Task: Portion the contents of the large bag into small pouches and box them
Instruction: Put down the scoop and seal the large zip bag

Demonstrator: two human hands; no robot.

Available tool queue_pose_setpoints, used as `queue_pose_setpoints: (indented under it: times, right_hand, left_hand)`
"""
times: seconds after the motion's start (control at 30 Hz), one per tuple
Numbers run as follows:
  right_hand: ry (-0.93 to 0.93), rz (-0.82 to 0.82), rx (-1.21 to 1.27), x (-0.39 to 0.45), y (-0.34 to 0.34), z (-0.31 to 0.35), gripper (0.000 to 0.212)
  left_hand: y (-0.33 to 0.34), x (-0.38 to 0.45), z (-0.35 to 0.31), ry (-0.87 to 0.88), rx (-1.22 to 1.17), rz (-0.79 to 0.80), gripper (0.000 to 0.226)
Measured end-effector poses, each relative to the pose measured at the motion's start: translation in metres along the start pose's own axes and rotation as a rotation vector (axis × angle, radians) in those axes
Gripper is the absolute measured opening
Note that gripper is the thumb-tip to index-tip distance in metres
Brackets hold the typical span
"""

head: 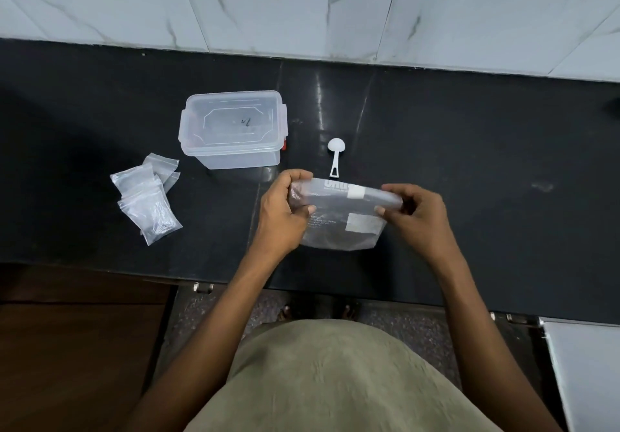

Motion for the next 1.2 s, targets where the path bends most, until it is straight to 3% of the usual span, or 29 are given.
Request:
queue_pose_setpoints:
  times: [0.07, 0.17, 0.27, 0.33, 0.43, 0.53, 0.7, 0.97, 1.1, 1.2]
  right_hand:
    - [-0.048, -0.010, -0.065, -0.002, -0.004, 0.001, 0.022]
    - [-0.061, -0.012, -0.056, -0.003, -0.011, -0.006, 0.029]
    - [-0.034, 0.011, 0.111, -0.002, -0.014, -0.009, 0.019]
    - [-0.021, 0.086, 0.236, -0.004, -0.012, -0.007, 0.013]
    - [-0.020, 0.133, 0.306, -0.006, -0.003, -0.011, 0.025]
    - [-0.010, 0.024, 0.301, -0.004, 0.003, -0.016, 0.018]
    - [0.022, -0.195, 0.320, 0.005, 0.014, -0.034, 0.004]
    - [-0.026, -0.379, -0.020, 0.024, 0.008, -0.057, 0.030]
    - [-0.003, -0.426, -0.079, 0.047, -0.007, -0.072, 0.026]
    - [0.017, -0.436, -0.118, 0.073, -0.018, -0.086, 0.018]
  left_hand:
    - [0.000, 0.000, -0.002, 0.051, 0.082, -0.038, 0.054]
    - [-0.001, 0.001, -0.003, 0.115, 0.164, -0.062, 0.043]
    - [0.005, 0.003, -0.003, 0.110, 0.208, -0.102, 0.023]
    - [0.012, 0.003, -0.005, 0.123, 0.264, -0.146, 0.020]
    - [0.020, 0.006, -0.007, 0.096, 0.197, -0.129, 0.022]
    - [0.023, 0.012, -0.005, -0.068, -0.044, -0.050, 0.026]
    - [0.043, 0.019, 0.005, -0.147, -0.264, -0.043, 0.034]
    - [0.073, 0.041, 0.010, -0.148, -0.174, -0.005, 0.039]
    - [0.079, 0.058, 0.003, -0.098, -0.075, 0.033, 0.046]
    - [0.084, 0.068, -0.012, 0.054, 0.029, -0.093, 0.044]
Point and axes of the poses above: each hand's wrist, its own x-axis towards the middle knuckle, its own y-axis out of the palm, z = x × y, the point moved 2 cm from there along x, towards the middle knuckle, and after that the axes turned 11 degrees about -y, right-handed, at the moved point
